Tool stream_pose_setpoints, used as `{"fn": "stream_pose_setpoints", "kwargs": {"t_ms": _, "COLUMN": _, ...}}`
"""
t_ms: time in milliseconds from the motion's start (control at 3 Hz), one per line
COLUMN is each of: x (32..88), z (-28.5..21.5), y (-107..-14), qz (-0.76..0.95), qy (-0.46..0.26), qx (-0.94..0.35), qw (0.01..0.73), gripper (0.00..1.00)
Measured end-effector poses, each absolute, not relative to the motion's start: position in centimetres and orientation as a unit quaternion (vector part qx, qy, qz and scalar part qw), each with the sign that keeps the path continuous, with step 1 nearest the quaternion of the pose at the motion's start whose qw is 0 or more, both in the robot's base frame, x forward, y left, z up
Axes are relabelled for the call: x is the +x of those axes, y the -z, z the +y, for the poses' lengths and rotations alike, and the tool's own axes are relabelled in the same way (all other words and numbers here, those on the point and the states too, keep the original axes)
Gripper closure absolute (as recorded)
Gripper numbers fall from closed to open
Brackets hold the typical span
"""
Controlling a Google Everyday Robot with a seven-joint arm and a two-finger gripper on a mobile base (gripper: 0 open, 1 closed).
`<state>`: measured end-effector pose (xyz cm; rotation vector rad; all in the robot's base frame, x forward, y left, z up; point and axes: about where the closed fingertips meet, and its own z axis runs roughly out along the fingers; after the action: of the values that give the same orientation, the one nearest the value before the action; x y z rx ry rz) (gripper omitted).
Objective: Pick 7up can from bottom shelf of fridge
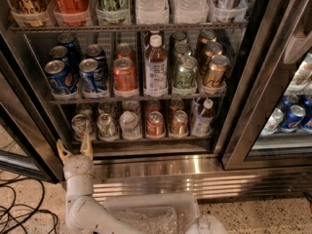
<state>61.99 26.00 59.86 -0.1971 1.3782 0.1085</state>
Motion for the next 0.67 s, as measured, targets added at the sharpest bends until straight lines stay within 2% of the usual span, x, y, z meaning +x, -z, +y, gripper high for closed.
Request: {"fn": "stream_pose_setpoints", "kwargs": {"t_ms": 667, "x": 61.94, "z": 26.01, "y": -59.88, "qz": 0.634, "qy": -0.050, "qx": -0.091, "qw": 0.766, "gripper": 0.39}}
